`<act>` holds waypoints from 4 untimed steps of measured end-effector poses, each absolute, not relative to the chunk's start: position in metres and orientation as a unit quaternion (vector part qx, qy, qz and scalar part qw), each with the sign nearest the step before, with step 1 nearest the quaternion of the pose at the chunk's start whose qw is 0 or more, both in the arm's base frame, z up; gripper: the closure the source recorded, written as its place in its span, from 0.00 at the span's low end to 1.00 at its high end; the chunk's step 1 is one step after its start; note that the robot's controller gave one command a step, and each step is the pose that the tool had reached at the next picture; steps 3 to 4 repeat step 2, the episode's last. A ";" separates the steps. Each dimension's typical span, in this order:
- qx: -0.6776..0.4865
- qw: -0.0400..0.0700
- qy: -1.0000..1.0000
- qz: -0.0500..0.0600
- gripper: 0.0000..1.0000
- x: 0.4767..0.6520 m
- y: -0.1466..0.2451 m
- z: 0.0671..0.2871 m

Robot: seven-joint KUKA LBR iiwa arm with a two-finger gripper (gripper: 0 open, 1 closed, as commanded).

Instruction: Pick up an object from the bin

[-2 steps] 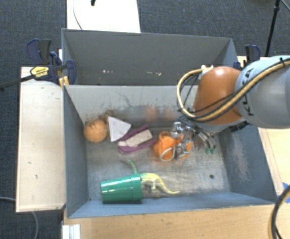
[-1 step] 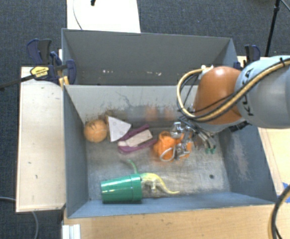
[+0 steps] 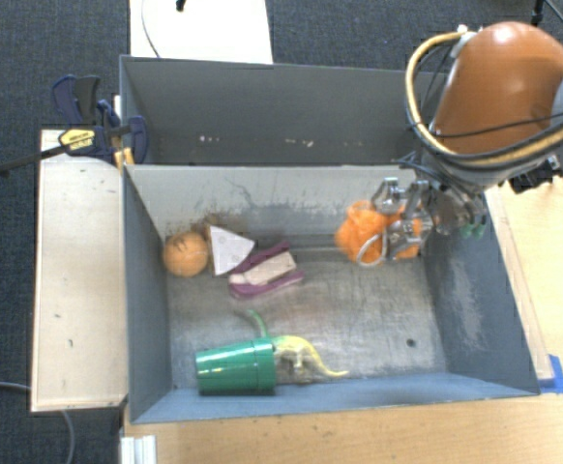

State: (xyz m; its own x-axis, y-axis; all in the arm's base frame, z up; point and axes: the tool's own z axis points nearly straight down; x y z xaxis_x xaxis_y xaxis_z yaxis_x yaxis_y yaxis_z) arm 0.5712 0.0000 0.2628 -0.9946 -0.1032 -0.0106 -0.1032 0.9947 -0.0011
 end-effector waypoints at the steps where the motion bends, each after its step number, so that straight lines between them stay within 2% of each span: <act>1: -0.050 0.001 0.999 0.000 1.00 0.570 0.000 0.258; 4: -0.050 0.001 0.999 0.000 1.00 0.570 0.000 0.258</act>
Offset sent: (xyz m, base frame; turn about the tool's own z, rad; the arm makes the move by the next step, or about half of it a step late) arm 0.0000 0.0000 0.0000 0.0000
